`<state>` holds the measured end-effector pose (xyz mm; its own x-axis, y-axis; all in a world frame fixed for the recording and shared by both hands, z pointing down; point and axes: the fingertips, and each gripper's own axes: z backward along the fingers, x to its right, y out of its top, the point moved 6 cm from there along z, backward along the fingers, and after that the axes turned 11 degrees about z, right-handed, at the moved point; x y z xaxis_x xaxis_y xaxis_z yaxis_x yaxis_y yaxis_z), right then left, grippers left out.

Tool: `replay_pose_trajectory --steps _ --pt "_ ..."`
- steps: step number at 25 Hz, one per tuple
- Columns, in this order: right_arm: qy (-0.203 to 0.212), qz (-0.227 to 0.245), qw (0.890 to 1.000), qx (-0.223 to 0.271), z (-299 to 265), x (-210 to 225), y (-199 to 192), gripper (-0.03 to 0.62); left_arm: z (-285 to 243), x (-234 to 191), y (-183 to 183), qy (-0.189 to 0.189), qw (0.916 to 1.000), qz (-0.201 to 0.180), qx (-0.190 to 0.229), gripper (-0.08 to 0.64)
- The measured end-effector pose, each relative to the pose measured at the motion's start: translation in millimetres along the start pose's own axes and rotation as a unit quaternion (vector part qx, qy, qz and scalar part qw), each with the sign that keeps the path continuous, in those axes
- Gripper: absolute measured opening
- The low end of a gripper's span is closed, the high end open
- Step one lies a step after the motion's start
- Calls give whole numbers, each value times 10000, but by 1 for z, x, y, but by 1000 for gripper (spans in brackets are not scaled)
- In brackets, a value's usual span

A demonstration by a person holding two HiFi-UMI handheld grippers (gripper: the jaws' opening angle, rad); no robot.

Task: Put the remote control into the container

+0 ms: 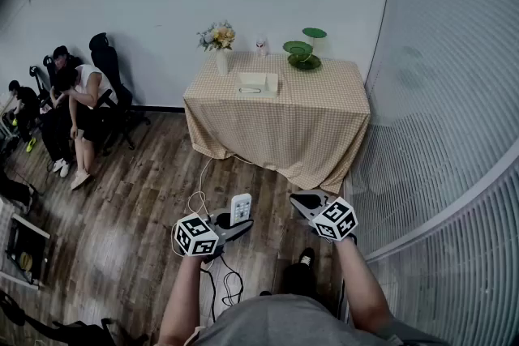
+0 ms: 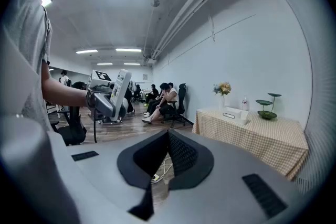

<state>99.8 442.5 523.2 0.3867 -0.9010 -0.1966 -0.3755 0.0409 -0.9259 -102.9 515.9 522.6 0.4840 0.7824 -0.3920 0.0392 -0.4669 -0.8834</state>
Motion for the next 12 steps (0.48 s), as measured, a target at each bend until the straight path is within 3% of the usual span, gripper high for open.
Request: replay_pose_trajectory --steps 12 --pt "68 67 10000 12 -3 4 7 18 -11 -5 1 -70 9999 52 -102 86"
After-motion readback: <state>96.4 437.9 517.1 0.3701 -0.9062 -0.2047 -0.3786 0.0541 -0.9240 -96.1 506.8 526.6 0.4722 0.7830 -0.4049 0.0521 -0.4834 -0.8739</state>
